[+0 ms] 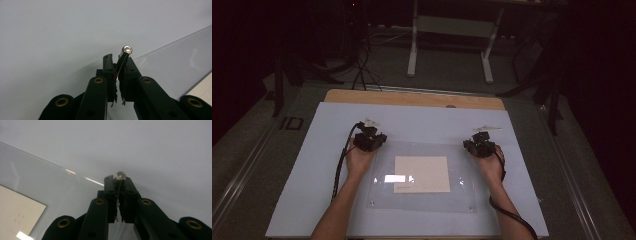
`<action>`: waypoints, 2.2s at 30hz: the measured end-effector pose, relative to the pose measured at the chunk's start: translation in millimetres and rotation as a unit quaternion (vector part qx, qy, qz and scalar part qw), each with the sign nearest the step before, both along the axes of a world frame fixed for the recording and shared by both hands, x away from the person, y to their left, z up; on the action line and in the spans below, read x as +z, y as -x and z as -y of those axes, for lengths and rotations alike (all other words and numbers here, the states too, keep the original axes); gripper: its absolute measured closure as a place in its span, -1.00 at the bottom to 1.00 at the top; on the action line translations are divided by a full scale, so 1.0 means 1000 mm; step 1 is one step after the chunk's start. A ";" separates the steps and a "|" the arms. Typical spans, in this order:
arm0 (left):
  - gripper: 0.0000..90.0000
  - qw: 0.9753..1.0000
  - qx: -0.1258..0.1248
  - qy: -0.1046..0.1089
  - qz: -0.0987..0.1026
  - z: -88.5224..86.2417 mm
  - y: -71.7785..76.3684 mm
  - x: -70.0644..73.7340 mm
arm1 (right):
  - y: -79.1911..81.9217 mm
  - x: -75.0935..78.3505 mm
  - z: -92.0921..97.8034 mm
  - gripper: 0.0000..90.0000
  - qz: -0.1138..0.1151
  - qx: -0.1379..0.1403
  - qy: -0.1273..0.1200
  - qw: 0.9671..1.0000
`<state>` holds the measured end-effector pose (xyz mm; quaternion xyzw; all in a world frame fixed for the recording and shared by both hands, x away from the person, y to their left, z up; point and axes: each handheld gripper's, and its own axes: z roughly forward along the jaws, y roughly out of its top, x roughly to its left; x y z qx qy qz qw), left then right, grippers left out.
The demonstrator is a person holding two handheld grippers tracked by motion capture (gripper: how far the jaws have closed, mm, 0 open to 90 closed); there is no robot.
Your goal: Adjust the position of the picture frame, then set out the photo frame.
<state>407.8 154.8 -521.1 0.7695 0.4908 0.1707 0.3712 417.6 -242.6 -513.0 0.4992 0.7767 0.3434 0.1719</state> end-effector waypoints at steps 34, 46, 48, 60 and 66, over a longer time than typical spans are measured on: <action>0.54 0.997 -0.014 0.071 0.026 -0.024 0.011 -0.002 | -0.009 -0.011 -0.001 0.68 0.005 0.012 -0.033 0.999; 0.32 0.992 -0.011 0.111 0.053 -0.035 0.017 0.001 | 0.004 0.005 0.011 0.59 0.078 0.036 -0.049 0.995; 0.32 0.992 -0.011 0.114 0.056 -0.037 0.018 0.001 | 0.003 0.006 0.012 0.71 0.077 0.039 -0.049 0.995; 0.48 0.989 -0.033 0.112 0.094 -0.038 0.025 0.004 | 0.005 0.004 0.011 0.88 0.085 0.050 -0.048 0.994; 0.55 0.991 -0.035 0.089 0.092 -0.033 0.023 -0.001 | 0.004 0.003 0.012 0.88 0.082 0.049 -0.052 0.994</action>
